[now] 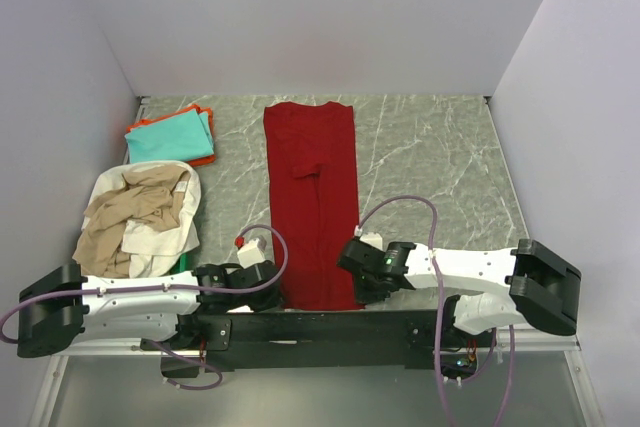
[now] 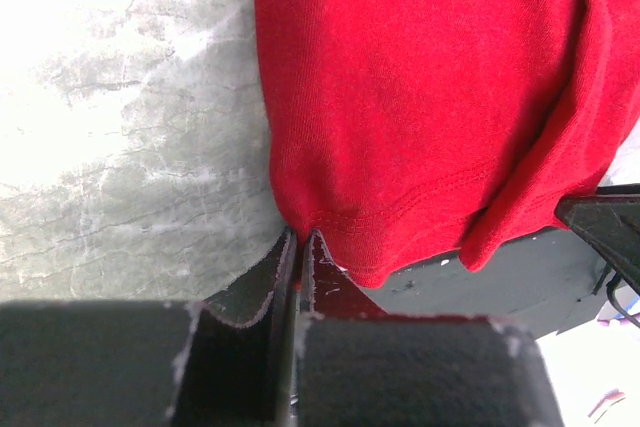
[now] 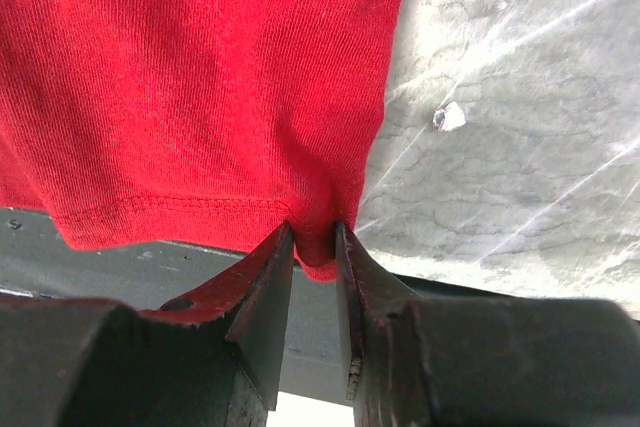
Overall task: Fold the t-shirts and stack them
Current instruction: Fold the tshirt
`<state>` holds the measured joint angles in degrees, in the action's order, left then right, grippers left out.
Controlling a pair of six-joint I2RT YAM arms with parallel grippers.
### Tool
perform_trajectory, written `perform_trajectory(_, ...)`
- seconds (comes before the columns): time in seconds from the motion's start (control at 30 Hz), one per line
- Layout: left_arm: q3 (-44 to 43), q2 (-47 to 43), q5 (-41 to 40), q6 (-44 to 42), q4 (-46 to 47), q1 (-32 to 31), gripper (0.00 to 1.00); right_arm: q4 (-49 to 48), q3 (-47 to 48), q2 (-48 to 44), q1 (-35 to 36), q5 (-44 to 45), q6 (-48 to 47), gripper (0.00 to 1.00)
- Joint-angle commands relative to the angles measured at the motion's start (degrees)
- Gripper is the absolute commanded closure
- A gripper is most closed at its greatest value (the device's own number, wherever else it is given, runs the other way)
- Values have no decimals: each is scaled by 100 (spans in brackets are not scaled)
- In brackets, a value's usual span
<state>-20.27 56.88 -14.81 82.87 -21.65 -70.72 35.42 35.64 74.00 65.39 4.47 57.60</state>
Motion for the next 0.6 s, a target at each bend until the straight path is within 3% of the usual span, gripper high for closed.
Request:
perform_trajectory(0.0, 102, 51, 4, 62, -410, -30, 100, 167, 154, 45, 27, 423, 40, 73)
perform_trajectory(0.2, 181, -186, -48, 168, -594, -30, 100, 316, 93, -174, 27, 502, 111, 93)
perform_trajectory(0.57, 261, -353, -48, 273, -779, -39, 100, 404, -180, -632, 27, 318, 286, 94)
